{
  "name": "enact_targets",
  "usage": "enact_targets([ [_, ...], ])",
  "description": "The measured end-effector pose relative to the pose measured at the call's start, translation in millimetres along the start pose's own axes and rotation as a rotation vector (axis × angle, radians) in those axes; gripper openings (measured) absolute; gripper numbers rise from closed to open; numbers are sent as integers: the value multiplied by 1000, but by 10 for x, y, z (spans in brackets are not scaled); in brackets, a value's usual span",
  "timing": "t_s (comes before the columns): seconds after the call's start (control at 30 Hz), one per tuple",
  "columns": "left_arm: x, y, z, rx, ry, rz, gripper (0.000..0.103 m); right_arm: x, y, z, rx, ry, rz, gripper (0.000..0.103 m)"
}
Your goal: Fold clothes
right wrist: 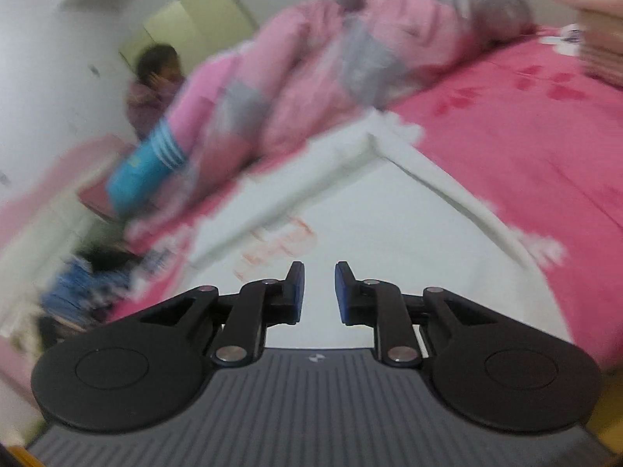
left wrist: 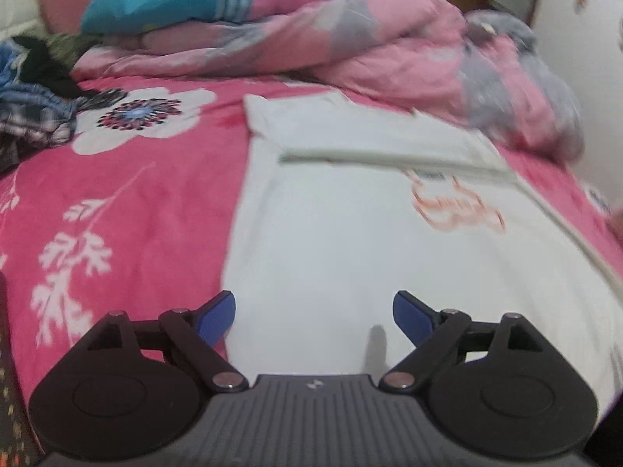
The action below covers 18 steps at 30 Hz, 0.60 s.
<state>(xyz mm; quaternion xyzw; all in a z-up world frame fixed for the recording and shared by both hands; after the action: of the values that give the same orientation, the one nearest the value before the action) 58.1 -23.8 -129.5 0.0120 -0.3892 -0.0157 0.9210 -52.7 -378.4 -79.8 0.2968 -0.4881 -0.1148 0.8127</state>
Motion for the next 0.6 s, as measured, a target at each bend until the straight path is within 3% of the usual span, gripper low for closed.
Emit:
enact_targets([
  [0.2,-289,-85,180,37,3,-91,90,-276,41,-213,-78,55,122,22],
  [0.4,-433,-63,205,54,22,-100,91,25,-118,-593,-89,56,162,24],
  [0.5,-475,-50,234,47,14,-102,91,177,-352,-963,-150,81,177,24],
  [0.6,-490,-40,240,35,7,-116,92,101,-516,-1256,-211,147,240,23],
])
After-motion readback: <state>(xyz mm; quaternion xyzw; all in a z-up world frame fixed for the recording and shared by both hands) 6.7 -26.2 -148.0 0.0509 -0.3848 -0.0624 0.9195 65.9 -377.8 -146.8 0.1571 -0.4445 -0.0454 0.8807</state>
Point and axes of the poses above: each gripper's, at about its wrist camera, not at the fingertips, and z roughly against the way its jaws point, y to its left, x to its top, the point moved 10 cm from there along -z, roughly the way its jaws point, and after that the axes turned 14 degrees about x, right-handed, at the moved point
